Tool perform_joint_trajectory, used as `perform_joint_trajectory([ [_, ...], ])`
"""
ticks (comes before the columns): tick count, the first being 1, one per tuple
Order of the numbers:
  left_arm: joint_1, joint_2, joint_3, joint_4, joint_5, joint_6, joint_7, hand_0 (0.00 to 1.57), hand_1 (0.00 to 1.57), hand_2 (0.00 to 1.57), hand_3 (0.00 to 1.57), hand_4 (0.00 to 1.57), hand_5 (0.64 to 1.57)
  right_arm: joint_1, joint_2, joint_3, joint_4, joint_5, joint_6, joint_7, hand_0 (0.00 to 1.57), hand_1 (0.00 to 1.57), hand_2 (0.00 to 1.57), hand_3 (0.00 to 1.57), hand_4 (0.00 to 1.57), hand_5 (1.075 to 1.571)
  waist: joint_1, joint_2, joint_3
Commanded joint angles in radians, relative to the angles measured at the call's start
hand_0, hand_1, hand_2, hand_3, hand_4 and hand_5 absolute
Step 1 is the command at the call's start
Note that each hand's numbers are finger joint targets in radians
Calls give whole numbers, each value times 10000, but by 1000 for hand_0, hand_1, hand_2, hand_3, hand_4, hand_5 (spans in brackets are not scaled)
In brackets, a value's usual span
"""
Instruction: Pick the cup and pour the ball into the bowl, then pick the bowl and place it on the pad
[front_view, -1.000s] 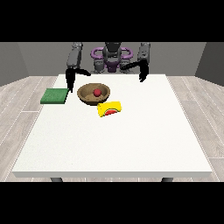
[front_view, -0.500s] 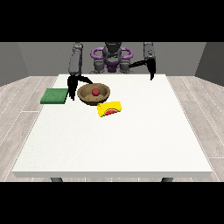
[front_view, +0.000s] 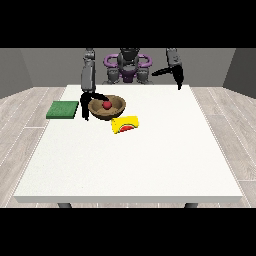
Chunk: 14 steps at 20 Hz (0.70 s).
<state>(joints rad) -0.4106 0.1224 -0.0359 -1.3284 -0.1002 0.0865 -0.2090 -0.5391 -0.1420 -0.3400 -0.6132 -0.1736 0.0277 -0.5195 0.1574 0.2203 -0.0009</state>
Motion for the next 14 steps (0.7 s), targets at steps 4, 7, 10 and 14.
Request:
perform_joint_trajectory([
  [4, -393, 166, 85, -561, 142, -226, 212, 0, 0, 0, 0, 80, 1571, 540, 93, -235, 1119, 238, -1723, 783, 1453, 1453, 1571, 0, 468, 1512, 383, 595, 7],
  [7, -308, 132, -132, -763, 172, -460, -16, 0, 0, 0, 0, 519, 1557, 970, -797, 410, 1219, 1544, -3023, 942, 1571, 1571, 1571, 1506, 893, 1526, 994, 748, -30],
  [10, -265, -148, -422, -599, 184, -568, 203, 0, 0, 0, 0, 655, 1531, 722, -900, 821, 1046, 2315, -4494, 1615, 1571, 1571, 1571, 1562, 938, 1558, 1390, 358, -47],
  [14, -119, -32, -159, -27, 349, -721, 57, 0, 0, 0, 0, 898, 1466, 413, -722, 1237, 824, 2697, -5118, 3110, 1571, 1571, 1571, 1256, 898, 1566, 1113, -464, -33],
])
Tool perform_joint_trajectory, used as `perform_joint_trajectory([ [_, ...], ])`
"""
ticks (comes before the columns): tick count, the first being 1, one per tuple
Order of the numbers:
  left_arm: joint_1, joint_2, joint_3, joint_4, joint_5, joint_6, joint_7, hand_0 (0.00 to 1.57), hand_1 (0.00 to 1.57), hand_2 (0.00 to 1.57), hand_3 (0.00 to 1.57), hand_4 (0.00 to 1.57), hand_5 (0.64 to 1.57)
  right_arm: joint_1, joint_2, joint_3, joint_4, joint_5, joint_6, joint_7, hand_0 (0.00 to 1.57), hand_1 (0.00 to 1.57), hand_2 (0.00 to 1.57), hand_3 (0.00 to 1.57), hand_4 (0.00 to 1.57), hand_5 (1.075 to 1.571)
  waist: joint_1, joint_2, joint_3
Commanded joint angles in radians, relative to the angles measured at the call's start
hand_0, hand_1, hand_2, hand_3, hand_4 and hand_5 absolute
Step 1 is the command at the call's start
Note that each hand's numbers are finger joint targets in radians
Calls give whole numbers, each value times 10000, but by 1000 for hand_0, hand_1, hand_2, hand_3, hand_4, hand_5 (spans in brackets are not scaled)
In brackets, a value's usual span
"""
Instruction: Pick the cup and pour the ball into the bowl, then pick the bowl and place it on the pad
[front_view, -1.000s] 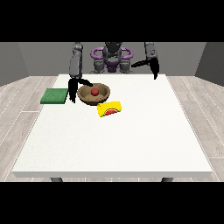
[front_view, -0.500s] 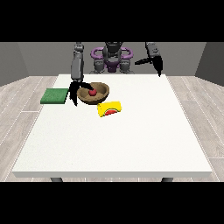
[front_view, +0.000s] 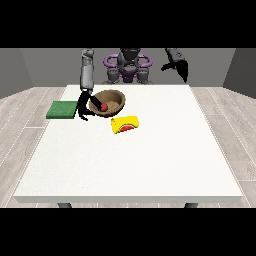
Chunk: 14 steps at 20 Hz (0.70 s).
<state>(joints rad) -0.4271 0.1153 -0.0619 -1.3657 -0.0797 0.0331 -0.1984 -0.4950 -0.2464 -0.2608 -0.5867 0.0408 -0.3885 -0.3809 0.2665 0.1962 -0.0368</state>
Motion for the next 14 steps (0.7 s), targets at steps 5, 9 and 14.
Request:
perform_joint_trajectory([
  [5, 759, 300, 951, 1927, 450, -205, -654, 0, 0, 0, 0, 978, 1422, -1134, 87, 1368, -54, 1168, -612, 4627, 1571, 1571, 1571, 973, 823, 1561, -1297, -1682, 340],
  [9, 1878, 370, 1210, 2460, 400, -25, -844, 0, 0, 0, 0, 1003, 1407, -1417, -111, 1878, -475, 1446, 129, 6275, 1571, 1571, 1571, 874, 798, 1564, -2060, -3065, 350],
  [14, 1501, 455, 1624, 2314, 608, 135, -708, 0, 0, 0, 0, 999, 1410, -968, -587, 1411, -1208, 842, 1115, 6234, 1571, 1571, 1571, 771, 794, 1570, -2589, -2715, 367],
])
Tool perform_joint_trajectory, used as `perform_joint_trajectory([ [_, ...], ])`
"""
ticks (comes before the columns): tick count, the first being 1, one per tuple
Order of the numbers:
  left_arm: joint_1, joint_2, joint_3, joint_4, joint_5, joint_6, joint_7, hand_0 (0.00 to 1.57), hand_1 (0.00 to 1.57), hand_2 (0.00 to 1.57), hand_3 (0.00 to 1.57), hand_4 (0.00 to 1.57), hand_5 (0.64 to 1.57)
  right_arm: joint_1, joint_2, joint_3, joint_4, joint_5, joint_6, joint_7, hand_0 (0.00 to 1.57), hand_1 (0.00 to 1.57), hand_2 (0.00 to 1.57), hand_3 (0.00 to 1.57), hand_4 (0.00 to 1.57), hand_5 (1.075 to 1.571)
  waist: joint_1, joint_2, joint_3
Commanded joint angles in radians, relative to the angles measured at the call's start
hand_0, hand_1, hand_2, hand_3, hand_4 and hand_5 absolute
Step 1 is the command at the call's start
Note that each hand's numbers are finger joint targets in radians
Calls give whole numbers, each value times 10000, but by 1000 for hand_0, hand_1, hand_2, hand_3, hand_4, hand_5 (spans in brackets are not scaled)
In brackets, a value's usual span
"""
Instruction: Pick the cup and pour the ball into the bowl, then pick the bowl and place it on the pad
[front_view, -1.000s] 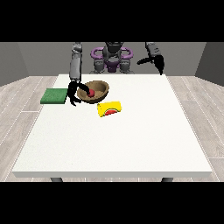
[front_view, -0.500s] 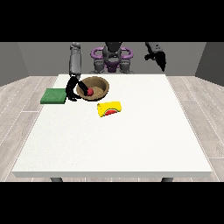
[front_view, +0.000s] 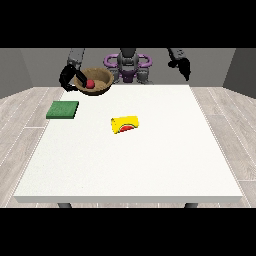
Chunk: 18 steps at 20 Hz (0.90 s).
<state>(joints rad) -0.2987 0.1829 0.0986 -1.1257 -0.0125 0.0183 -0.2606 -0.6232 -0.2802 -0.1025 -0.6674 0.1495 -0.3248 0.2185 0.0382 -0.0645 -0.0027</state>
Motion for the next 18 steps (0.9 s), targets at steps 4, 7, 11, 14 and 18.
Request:
perform_joint_trajectory([
  [4, 221, 47, 149, -390, 33, -35, 315, 0, 0, 0, 0, 1024, 1431, 556, -272, -167, -1148, -89, 374, 764, 1571, 1571, 1571, 771, 794, 1570, -118, 182, 26],
  [7, -70, 268, 469, -454, 413, -415, -231, 0, 0, 0, 0, 1096, 1448, 525, -1445, -985, -803, -663, 1241, -257, 1571, 1571, 1571, 728, 777, 1571, -41, 1003, 28],
  [11, -166, 1364, 1325, -539, 1171, -1381, -388, 0, 0, 0, 0, 1289, 1510, 794, -2775, -1415, -582, -836, 2238, -909, 1571, 1571, 1571, 0, 888, 1571, 164, 1312, 30],
  [14, -375, 2870, 2739, -271, 2354, -2471, -306, 0, 0, 0, 0, 1319, 1562, 1136, -2856, -1912, -426, -1172, 2057, -1457, 1571, 1571, 1571, 0, 884, 1571, 473, 1612, 30],
  [18, -858, 4195, 3754, 588, 3108, -3640, -968, 0, 0, 0, 0, 1280, 1571, 758, -2894, -2191, -513, -1216, 1613, -2289, 1571, 1571, 1571, 0, 820, 1570, 702, 2957, 24],
])
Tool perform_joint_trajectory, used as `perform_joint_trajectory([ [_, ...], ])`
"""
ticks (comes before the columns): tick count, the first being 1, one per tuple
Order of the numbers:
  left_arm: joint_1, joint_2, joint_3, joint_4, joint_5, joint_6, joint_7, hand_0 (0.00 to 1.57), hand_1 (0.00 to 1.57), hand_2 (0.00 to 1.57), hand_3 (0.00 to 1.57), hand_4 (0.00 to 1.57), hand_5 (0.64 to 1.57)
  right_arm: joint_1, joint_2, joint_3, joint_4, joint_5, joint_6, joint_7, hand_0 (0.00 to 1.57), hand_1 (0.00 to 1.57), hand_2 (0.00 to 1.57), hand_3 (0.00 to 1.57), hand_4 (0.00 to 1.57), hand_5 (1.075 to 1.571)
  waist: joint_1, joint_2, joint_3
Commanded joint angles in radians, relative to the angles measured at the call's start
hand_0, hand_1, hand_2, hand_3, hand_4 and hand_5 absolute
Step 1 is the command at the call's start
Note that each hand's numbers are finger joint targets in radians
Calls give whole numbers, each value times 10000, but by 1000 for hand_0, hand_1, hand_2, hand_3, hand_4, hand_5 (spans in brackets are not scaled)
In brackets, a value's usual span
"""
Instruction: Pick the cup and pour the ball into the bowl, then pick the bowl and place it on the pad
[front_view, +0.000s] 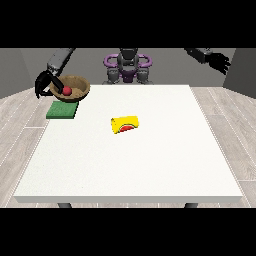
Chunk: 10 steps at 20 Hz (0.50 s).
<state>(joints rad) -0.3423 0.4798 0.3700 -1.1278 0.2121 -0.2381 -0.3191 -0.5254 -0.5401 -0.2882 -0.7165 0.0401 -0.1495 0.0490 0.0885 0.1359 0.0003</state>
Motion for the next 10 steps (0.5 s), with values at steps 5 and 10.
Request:
perform_joint_trajectory([
  [5, 152, 1631, 1483, 1890, 733, -1494, -1422, 0, 0, 0, 0, 1213, 1565, 14, 178, -310, -205, -163, -445, -650, 1571, 1571, 1571, 0, 763, 1567, -98, 639, -8],
  [10, -174, 1942, 1661, 1849, 1015, -1842, -1606, 0, 0, 0, 0, 1189, 1558, -433, -1055, -1339, 645, -638, -397, -708, 1571, 1571, 1571, 709, 0, 1560, -20, 1704, -2],
])
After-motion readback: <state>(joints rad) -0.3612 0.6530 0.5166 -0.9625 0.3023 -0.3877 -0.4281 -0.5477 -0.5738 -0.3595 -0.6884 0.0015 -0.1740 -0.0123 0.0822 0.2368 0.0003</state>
